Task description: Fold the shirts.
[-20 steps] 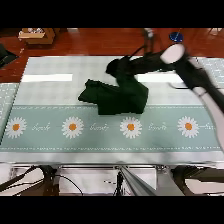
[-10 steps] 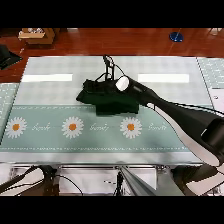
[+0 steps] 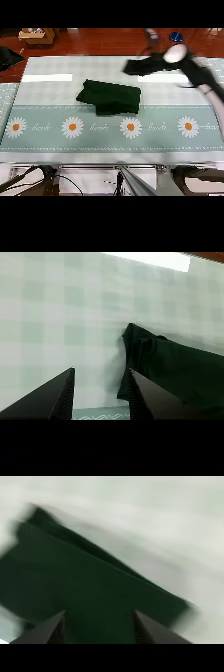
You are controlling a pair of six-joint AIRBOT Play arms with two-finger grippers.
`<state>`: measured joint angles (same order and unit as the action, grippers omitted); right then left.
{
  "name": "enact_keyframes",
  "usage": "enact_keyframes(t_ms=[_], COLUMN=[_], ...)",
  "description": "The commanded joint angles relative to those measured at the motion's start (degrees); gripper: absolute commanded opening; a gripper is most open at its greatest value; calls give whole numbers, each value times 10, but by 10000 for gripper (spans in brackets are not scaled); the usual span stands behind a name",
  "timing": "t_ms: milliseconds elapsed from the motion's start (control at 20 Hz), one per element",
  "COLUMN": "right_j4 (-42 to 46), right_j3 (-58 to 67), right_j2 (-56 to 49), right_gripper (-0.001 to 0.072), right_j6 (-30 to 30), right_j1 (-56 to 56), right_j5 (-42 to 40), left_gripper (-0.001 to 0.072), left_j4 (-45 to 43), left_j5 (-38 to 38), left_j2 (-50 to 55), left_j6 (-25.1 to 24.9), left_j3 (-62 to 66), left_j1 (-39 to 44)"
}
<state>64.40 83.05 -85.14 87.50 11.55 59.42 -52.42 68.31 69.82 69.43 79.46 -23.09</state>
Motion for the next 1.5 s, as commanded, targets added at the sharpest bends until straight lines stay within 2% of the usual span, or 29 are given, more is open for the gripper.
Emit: enact_keyframes(t_ms=[0,50,150,350,500,700,750,800,850,900,950,1000,1150,1300,1450], right_j4=[125,76,-31,-192,-277,-360,-375,-386,-391,-391,-391,-390,-349,-231,-112], right_j3=[-36,-71,-150,-276,-290,-290,-289,-289,-285,-279,-268,-252,-201,-156,-132], right_j2=[32,32,32,19,-23,-61,-65,-65,-65,-64,-64,-63,-29,58,155], right_gripper=[562,588,588,588,588,579,526,371,260,184,59,31,30,30,30], right_j6=[16,10,-15,-66,-122,-139,-139,-145,-152,-155,-163,-175,-186,-103,-31], right_j1=[-142,-170,-196,-166,-112,-50,-42,-36,-35,-35,-40,-48,-87,-163,-286], right_j5=[186,175,107,-38,-64,-118,-123,-128,-125,-117,-96,-63,35,78,142], left_gripper=[426,427,426,427,426,426,426,426,426,426,426,426,425,425,425], left_j4=[-54,-67,-76,-76,-76,-76,-76,-76,-76,-76,-76,-76,-76,-76,-76], left_j5=[5,9,19,23,24,30,30,30,29,29,29,29,30,30,29], left_j2=[0,0,0,0,0,0,0,0,0,0,0,0,0,0,0], left_j6=[1,1,1,3,3,10,10,9,9,9,9,9,10,18,18], left_j3=[0,0,0,0,0,0,0,0,0,0,0,0,0,0,0], left_j1=[0,0,0,0,0,0,0,0,0,0,0,0,0,0,0])
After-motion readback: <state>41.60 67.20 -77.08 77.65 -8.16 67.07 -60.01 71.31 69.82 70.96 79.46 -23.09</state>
